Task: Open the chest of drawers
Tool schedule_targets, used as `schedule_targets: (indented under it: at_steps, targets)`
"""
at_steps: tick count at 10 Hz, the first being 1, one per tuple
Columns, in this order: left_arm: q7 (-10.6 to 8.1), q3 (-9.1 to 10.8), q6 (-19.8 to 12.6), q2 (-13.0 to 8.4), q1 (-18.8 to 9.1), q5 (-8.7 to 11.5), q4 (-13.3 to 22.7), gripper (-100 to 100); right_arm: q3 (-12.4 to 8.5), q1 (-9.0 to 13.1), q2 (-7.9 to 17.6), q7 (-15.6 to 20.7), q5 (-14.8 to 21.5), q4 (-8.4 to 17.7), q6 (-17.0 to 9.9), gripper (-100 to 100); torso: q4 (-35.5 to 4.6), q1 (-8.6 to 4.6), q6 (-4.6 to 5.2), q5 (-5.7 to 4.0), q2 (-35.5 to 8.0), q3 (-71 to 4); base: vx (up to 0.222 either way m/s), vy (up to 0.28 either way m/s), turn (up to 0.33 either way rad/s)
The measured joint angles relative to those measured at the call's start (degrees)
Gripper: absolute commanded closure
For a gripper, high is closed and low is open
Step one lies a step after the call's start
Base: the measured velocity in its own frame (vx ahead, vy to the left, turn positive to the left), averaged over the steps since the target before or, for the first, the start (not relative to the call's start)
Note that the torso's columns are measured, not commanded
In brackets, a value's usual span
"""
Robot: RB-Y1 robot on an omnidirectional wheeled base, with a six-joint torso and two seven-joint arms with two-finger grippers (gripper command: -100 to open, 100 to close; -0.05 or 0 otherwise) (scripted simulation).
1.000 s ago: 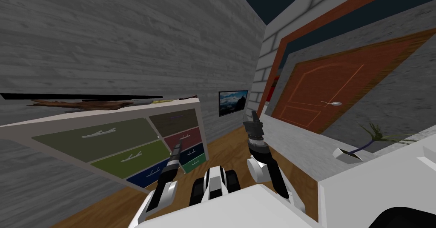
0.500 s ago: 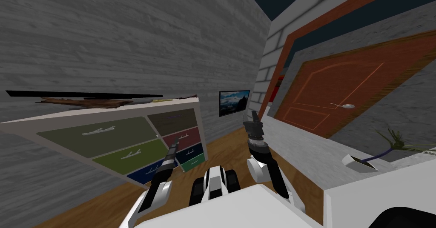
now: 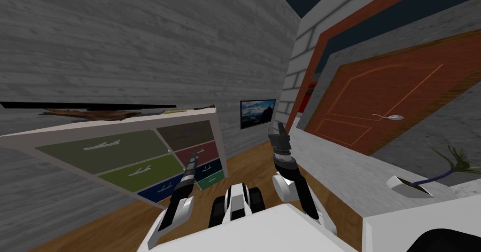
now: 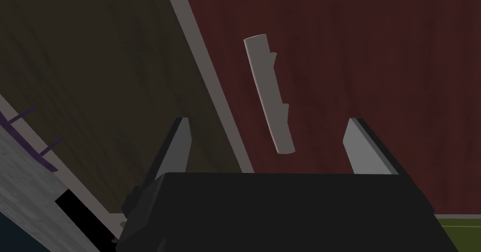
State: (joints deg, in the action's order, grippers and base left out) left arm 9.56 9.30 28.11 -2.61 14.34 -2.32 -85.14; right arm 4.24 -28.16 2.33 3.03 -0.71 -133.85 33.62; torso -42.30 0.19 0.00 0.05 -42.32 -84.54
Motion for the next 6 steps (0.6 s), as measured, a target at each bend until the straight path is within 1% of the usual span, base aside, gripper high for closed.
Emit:
schedule_targets:
  at_steps: [1,2,4,5,6]
  targets:
    - [-0.05,0.13,-0.2,1.0,-0.2,0.1,0.1,-100,0.0,0.0,0.0,0.0,0.0,0.0,0.0,0,0.0,-0.05,0.00,-0.02,0.0,0.0,0.000,0.000,0.000]
    - [-0.07,0.14,-0.2,1.1,-0.2,0.1,0.1,-100,0.0,0.0,0.0,0.0,0.0,0.0,0.0,0,0.0,-0.12,0.00,-0.04,0.0,0.0,0.054,0.007,-0.017]
    - [-0.22,0.42,-1.9,0.7,-0.6,0.2,-1.3,-100,0.0,0.0,0.0,0.0,0.0,0.0,0.0,0,0.1,-0.17,0.00,-0.05,0.3,-0.2,0.074,0.010,-0.011]
    - [-0.22,0.44,-2.1,0.7,-0.7,0.2,-1.4,100,0.0,0.0,0.0,0.0,0.0,0.0,0.0,0,0.0,-0.20,-0.01,-0.05,0.0,0.0,-0.053,0.001,0.028]
    - [-0.13,0.29,-1.5,0.9,-0.5,0.2,-0.8,100,0.0,0.0,0.0,0.0,0.0,0.0,0.0,0,-0.1,-0.22,-0.01,-0.06,-0.3,0.2,-0.033,-0.004,-0.012]
